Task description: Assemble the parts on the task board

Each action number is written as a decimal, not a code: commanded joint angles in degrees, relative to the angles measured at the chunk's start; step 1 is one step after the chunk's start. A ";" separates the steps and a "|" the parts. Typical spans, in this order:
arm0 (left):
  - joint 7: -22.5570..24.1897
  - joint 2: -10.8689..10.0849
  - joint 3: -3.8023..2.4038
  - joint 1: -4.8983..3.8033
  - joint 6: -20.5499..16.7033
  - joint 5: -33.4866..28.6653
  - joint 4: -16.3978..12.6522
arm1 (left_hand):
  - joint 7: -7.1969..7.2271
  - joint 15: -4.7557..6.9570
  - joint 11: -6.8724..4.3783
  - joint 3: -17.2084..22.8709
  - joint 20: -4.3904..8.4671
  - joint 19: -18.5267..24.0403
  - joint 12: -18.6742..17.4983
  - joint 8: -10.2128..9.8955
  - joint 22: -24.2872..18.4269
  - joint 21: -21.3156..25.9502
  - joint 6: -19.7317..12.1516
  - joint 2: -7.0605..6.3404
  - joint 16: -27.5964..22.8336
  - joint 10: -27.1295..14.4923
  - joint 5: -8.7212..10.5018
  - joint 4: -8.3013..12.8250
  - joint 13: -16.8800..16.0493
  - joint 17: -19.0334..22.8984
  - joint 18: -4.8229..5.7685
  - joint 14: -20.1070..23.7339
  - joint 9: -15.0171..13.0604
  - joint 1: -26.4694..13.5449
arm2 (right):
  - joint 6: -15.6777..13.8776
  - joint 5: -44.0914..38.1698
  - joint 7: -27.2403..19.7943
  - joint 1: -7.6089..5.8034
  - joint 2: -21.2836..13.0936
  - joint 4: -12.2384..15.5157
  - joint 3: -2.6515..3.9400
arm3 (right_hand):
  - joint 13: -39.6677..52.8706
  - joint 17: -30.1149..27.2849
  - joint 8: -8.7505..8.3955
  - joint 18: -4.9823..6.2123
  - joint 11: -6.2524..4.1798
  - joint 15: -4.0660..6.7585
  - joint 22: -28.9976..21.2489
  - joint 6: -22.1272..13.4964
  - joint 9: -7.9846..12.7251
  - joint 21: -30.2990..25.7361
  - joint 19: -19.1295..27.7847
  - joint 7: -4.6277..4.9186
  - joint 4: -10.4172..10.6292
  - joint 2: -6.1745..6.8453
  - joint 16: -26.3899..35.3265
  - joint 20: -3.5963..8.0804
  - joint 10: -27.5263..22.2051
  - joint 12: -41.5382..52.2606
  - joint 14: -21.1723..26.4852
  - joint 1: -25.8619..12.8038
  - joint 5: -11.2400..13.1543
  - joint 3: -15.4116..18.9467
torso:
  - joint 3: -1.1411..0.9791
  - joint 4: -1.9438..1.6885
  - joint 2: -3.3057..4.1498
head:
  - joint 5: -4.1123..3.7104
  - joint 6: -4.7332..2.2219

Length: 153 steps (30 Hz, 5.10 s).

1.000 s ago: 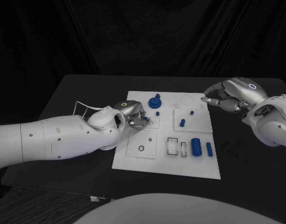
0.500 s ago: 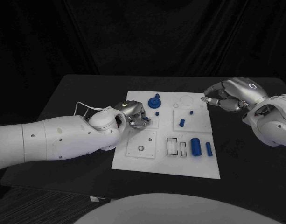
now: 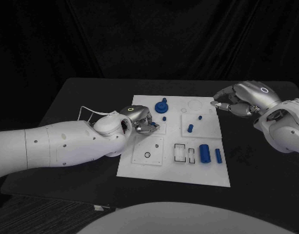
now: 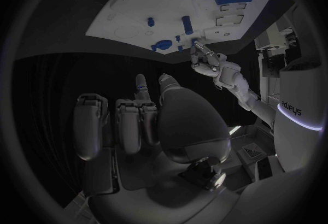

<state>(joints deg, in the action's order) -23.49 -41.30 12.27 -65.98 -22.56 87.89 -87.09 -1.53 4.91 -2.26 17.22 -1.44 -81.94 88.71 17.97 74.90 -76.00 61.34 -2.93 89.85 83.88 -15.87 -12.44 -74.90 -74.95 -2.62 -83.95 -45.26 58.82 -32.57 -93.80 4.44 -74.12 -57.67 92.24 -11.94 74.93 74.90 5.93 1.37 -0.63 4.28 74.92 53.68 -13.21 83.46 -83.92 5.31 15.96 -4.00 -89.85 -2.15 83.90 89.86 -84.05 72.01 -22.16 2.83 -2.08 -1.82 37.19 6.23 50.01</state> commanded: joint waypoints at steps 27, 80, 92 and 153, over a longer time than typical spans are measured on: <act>1.60 0.38 -0.03 0.27 1.80 0.17 0.61 | 1.44 0.87 -1.22 -5.95 0.58 -0.03 -0.48 3.92 10.45 1.02 2.45 1.43 0.15 4.86 -2.86 -4.04 -13.17 -15.05 -0.90 -6.05 -6.66 -2.17 | -0.50 -0.17 0.63 0.16 0.01 0.08 0.03 | 15.07 15.10 -0.34 0.26 0.38 -0.49 12.93 0.50 0.17 0.12 -2.99 -0.04 -0.22 0.19 -0.15 -0.43 6.10 0.14 -5.95 1.50 -1.29 -0.81 | 0.01 -0.03 0.00 | 0.01 -0.01; 2.83 0.19 -0.06 0.32 0.02 0.17 1.16 | 2.44 1.72 -2.13 -23.28 1.44 -0.78 0.42 5.72 10.63 0.76 4.62 1.37 0.15 5.57 12.89 -4.34 -14.19 -15.05 -0.75 -6.05 -19.02 -12.72 | 0.14 -0.17 1.22 0.31 -0.05 -0.20 0.03 | 15.07 15.07 -0.67 0.30 0.40 -0.50 12.88 0.99 0.68 -0.04 -2.92 0.01 -1.20 0.71 -0.13 -0.43 6.10 0.14 -5.95 4.74 -5.06 -2.90 | 0.01 -0.04 -0.01 | 0.14 -0.01; 1.69 -3.83 -0.12 -3.37 -3.36 2.28 -3.44 | 2.24 1.69 -2.04 -25.30 1.47 -1.64 1.29 25.09 11.05 -0.64 7.36 -2.90 0.15 6.12 12.95 -4.52 -15.10 -15.05 -0.44 -6.05 -32.45 -9.70 | 0.22 -0.17 1.41 0.31 -0.19 -0.30 0.03 | 15.07 15.08 -0.70 0.29 0.42 -0.50 12.88 0.97 0.69 -0.02 -2.93 0.03 -1.14 0.76 -0.14 -0.43 6.10 0.14 -5.95 4.69 -5.15 -2.89 | 0.03 -0.05 -0.03 | -0.20 -0.01; -1.61 16.62 -0.15 -19.00 56.69 -29.39 21.39 | -1.05 -0.81 0.80 -23.23 -0.90 -2.36 1.29 -3.87 11.91 -4.20 2.92 6.08 0.15 6.12 12.61 -3.53 -15.10 -15.05 0.21 -6.05 17.68 3.43 | -1.22 5.55 -0.99 0.24 -3.44 5.67 0.04 | 15.07 12.60 -0.78 -0.35 0.96 -0.06 13.75 2.70 1.06 2.64 -4.20 -0.61 0.55 -2.74 1.24 -0.03 6.10 0.14 -5.46 -7.65 4.76 0.37 | -0.01 0.06 0.14 | -0.72 -0.01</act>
<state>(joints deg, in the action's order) -24.70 -24.87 12.16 -85.11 34.05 59.12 -65.52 -2.67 3.79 -1.12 -6.14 -2.76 -84.10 89.80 14.27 74.91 -80.01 64.67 2.72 89.85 84.02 -3.17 -16.01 -74.92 -74.92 -2.61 -84.05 -27.51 61.92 -34.09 -88.70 3.68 -73.95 -61.13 97.78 -11.94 74.95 74.90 5.50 1.37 0.30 4.08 74.95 56.40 -12.20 86.44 -83.92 4.64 16.83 -6.64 -88.79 -2.15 84.01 89.93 -83.85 64.22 -17.26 3.08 -1.99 -1.80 37.32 5.51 50.01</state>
